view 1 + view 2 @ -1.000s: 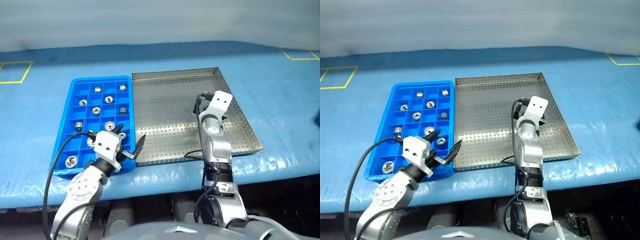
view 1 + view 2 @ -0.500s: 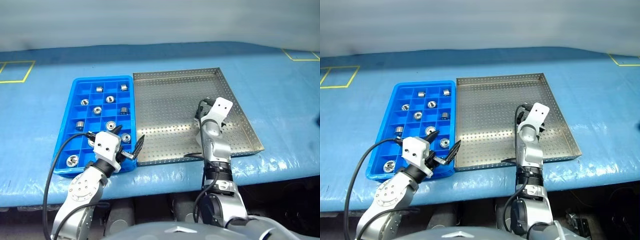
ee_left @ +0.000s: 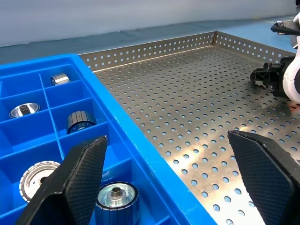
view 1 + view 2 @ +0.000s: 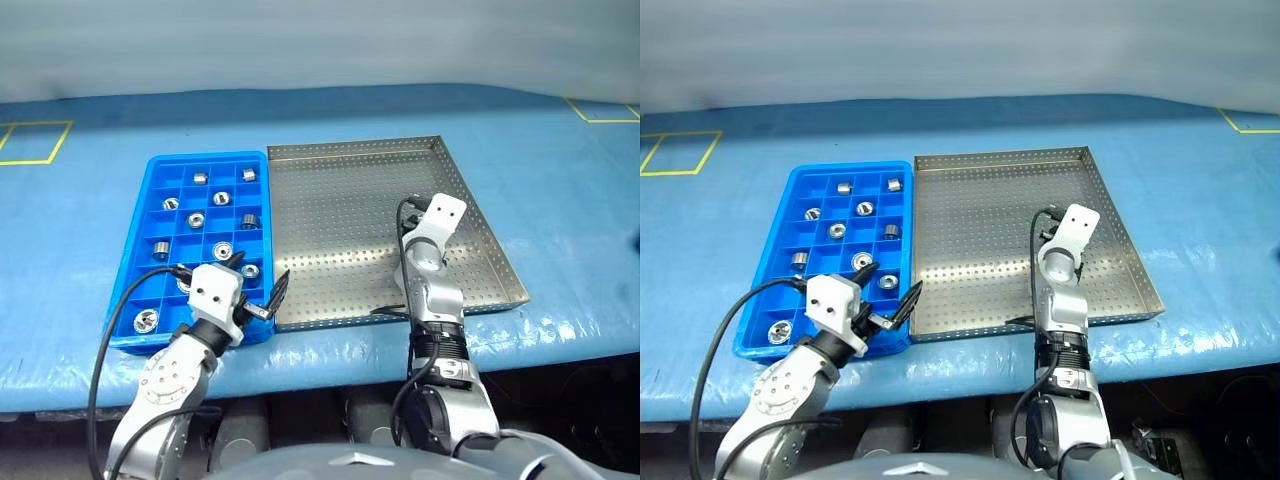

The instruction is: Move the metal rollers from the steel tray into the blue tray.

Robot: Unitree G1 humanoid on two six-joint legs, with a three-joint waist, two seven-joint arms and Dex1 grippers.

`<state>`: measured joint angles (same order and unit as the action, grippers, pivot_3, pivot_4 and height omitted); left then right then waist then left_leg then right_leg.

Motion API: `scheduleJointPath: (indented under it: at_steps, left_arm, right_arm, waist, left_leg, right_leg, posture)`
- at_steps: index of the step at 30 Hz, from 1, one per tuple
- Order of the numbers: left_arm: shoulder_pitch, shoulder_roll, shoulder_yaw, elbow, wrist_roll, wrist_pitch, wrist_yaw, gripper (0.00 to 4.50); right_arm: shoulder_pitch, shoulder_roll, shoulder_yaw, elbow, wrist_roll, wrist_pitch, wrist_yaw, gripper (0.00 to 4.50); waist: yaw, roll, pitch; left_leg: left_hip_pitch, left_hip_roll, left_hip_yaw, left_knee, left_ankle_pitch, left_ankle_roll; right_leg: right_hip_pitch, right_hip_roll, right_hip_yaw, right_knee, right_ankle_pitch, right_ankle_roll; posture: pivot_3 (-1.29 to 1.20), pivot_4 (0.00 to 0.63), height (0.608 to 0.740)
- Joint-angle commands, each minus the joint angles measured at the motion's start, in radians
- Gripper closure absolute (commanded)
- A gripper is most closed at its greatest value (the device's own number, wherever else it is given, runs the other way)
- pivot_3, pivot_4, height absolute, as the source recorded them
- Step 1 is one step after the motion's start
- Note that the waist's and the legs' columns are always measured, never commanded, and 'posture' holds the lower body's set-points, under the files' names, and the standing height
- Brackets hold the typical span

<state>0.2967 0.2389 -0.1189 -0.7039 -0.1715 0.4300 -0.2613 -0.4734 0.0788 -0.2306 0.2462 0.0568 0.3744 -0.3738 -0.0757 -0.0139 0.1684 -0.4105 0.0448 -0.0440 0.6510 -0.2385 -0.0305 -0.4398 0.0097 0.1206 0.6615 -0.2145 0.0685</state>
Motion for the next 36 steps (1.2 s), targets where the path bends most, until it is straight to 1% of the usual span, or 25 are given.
scheduleJointPath:
  at_steps: [1,4,7,11,12,14,16,20,23,26,30,36]
  left_arm:
    - [0.015,-0.010,0.004,-0.036,0.005,-0.022,0.020,0.00]
    - [0.033,-0.019,0.011,-0.044,0.013,-0.027,0.044,0.00]
    - [0.051,-0.034,0.019,-0.051,0.025,-0.041,0.072,0.00]
    - [0.112,-0.073,0.058,-0.071,0.041,-0.094,0.128,0.00]
    - [0.121,-0.077,0.061,-0.074,0.042,-0.100,0.130,0.00]
    - [0.164,-0.079,0.066,-0.089,0.047,-0.119,0.132,0.00]
    - [0.227,-0.083,0.073,-0.109,0.043,-0.143,0.131,0.00]
    - [0.313,-0.068,0.074,-0.130,0.051,-0.180,0.118,0.00]
    - [0.437,-0.050,0.088,-0.148,0.063,-0.235,0.099,0.00]
    - [0.505,-0.041,0.091,-0.152,0.060,-0.287,0.082,0.00]
    - [0.596,-0.038,0.084,-0.163,0.048,-0.347,0.060,0.00]
    - [0.614,-0.039,0.070,-0.161,0.048,-0.360,0.052,0.00]
  right_arm:
    - [-0.002,-0.002,0.100,-0.154,-0.030,-0.017,0.064,2.79]
    - [-0.015,-0.009,0.173,-0.238,-0.019,0.022,0.151,2.79]
    - [-0.037,-0.010,0.225,-0.280,0.012,0.075,0.240,2.79]
    - [-0.080,-0.015,0.342,-0.312,0.088,0.179,0.445,2.79]
    - [-0.085,-0.017,0.354,-0.315,0.100,0.195,0.474,2.79]
    - [-0.095,-0.010,0.388,-0.315,0.150,0.256,0.558,2.79]
    - [-0.098,-0.010,0.448,-0.313,0.175,0.281,0.644,2.79]
    - [-0.099,-0.027,0.518,-0.314,0.186,0.288,0.740,2.79]
    - [-0.092,-0.045,0.601,-0.313,0.198,0.294,0.838,2.79]
    - [-0.083,-0.057,0.641,-0.315,0.199,0.298,0.886,2.79]
    - [-0.020,-0.116,0.724,-0.346,0.194,0.322,0.960,2.79]
    - [0.030,-0.173,0.762,-0.370,0.192,0.366,1.002,2.79]
  waist:
    - [0.000,0.000,0.000]
    - [0.004,0.001,0.000]
    - [0.015,0.001,0.000]
    - [0.023,0.001,0.000]
    - [0.026,0.001,0.000]
    - [0.042,0.000,0.000]
    - [0.058,0.000,0.000]
    - [0.090,0.000,0.000]
    - [0.108,-0.001,0.000]
    - [0.120,-0.002,0.001]
    - [0.140,-0.003,0.001]
    - [0.163,-0.004,0.001]
  left_leg:
    - [0.000,0.000,0.000,0.000,0.000,0.000]
    - [0.000,0.000,0.000,-0.001,0.000,0.000]
    - [0.000,0.000,0.000,0.000,0.000,0.000]
    - [0.000,0.000,0.000,0.000,0.000,0.000]
    - [0.000,0.000,0.000,0.000,0.000,0.000]
    - [0.000,0.000,-0.001,-0.001,0.000,0.000]
    - [0.000,0.001,-0.002,-0.002,0.000,0.000]
    - [-0.001,0.001,-0.001,-0.002,0.000,0.000]
    - [-0.001,0.000,0.000,-0.002,0.000,0.000]
    - [-0.001,0.001,0.001,-0.001,0.000,0.000]
    - [-0.001,0.001,0.001,-0.002,0.000,0.000]
    - [-0.001,0.001,0.002,-0.002,0.000,0.000]
  right_leg:
    - [0.000,0.000,0.000,0.000,0.000,0.000]
    - [-0.001,0.000,0.000,0.000,0.000,0.000]
    - [0.000,0.000,0.000,0.000,0.000,0.000]
    - [0.000,0.000,0.000,0.000,-0.001,-0.002]
    - [0.000,0.000,0.000,0.000,-0.001,-0.001]
    - [0.000,0.000,-0.001,0.000,-0.001,-0.001]
    - [-0.001,0.001,-0.002,0.000,-0.001,-0.002]
    - [-0.002,0.000,-0.002,0.000,-0.005,-0.007]
    - [-0.001,0.000,-0.002,-0.002,-0.005,-0.007]
    - [-0.002,-0.001,-0.001,-0.002,-0.005,-0.008]
    - [-0.003,-0.001,-0.002,-0.002,-0.006,-0.008]
    - [-0.004,-0.001,-0.001,-0.003,-0.006,-0.008]
  posture:
    - [0.09,0.150,0.740]
    - [0.11,0.150,0.740]
    - [0.13,0.150,0.740]
    - [0.19,0.150,0.740]
    - [0.20,0.150,0.740]
    - [0.24,0.150,0.740]
    - [0.27,0.150,0.740]
    - [0.31,0.150,0.740]
    - [0.36,0.150,0.740]
    - [0.36,0.150,0.740]
    - [0.40,0.150,0.740]
    - [0.39,0.150,0.740]
